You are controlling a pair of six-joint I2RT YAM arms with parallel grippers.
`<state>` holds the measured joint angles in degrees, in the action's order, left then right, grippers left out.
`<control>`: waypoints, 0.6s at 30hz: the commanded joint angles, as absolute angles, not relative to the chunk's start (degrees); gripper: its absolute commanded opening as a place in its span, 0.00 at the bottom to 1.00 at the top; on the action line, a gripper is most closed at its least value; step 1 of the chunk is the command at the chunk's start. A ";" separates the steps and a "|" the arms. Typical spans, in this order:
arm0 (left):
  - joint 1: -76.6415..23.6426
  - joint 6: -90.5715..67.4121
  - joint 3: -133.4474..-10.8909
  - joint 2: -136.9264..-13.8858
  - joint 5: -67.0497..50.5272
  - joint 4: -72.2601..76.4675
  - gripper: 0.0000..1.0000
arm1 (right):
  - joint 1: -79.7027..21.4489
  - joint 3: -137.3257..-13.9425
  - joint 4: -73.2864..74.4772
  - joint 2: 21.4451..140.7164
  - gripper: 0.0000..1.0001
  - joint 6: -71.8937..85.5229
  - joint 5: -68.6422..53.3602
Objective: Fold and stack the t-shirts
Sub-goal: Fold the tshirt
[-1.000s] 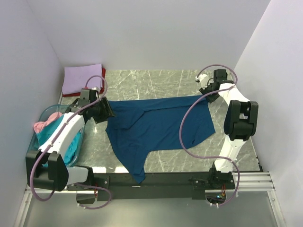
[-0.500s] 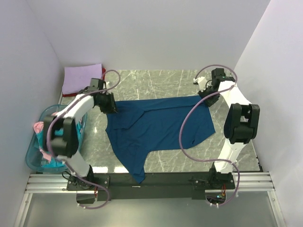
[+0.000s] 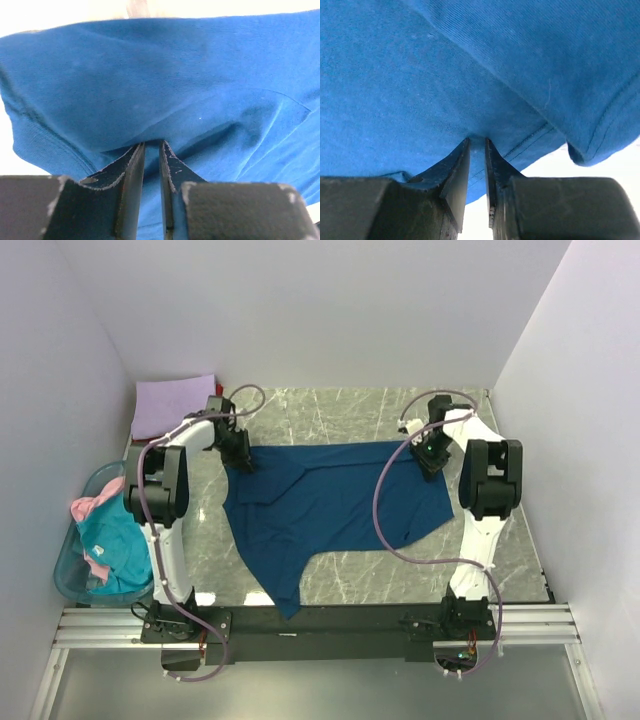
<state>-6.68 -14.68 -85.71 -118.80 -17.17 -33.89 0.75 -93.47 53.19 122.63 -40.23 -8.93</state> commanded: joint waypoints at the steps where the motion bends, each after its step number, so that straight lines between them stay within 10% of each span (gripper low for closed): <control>1: -4.40 -14.32 -92.26 -121.99 -16.78 -33.48 0.25 | 1.14 -98.86 51.76 125.33 0.25 -37.62 -6.59; 18: -8.87 -2.55 -79.90 -99.15 -23.92 -38.58 0.65 | 1.23 -87.91 63.73 105.92 0.38 -29.64 -15.38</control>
